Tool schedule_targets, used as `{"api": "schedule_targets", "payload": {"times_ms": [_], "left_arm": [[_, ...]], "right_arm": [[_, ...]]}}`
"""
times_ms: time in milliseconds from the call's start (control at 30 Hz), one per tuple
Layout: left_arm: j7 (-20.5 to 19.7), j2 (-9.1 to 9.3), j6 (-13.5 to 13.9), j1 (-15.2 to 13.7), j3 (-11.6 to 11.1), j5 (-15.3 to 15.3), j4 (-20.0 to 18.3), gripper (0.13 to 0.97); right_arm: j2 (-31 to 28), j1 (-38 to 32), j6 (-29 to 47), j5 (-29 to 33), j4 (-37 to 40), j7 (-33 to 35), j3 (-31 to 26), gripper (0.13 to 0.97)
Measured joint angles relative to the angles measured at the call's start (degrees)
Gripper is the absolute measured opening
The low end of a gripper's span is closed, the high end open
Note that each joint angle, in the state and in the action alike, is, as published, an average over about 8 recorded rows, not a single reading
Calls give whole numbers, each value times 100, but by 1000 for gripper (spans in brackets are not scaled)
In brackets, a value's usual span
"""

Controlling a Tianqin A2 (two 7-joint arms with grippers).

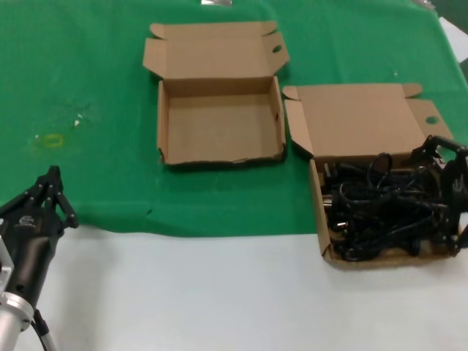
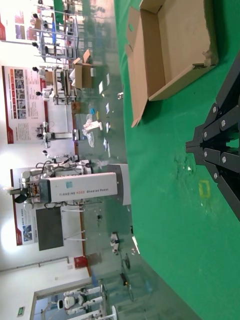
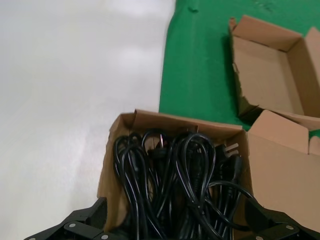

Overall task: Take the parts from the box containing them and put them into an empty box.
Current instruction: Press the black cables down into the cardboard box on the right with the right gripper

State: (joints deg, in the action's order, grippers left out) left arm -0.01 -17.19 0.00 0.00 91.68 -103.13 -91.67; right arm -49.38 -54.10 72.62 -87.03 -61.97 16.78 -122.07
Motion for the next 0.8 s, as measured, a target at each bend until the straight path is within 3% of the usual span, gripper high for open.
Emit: {"api": "schedule_targets", "payload": {"times_ms": [333,800], "left_arm": [[0,0,0,0,0,0,0,144],[0,0,0,0,0,0,0,144]], "right_arm": [[802,-933,275,569,1432,999,-279,966],[1579,-1583,242,830,3222,2101,-352,958]]}}
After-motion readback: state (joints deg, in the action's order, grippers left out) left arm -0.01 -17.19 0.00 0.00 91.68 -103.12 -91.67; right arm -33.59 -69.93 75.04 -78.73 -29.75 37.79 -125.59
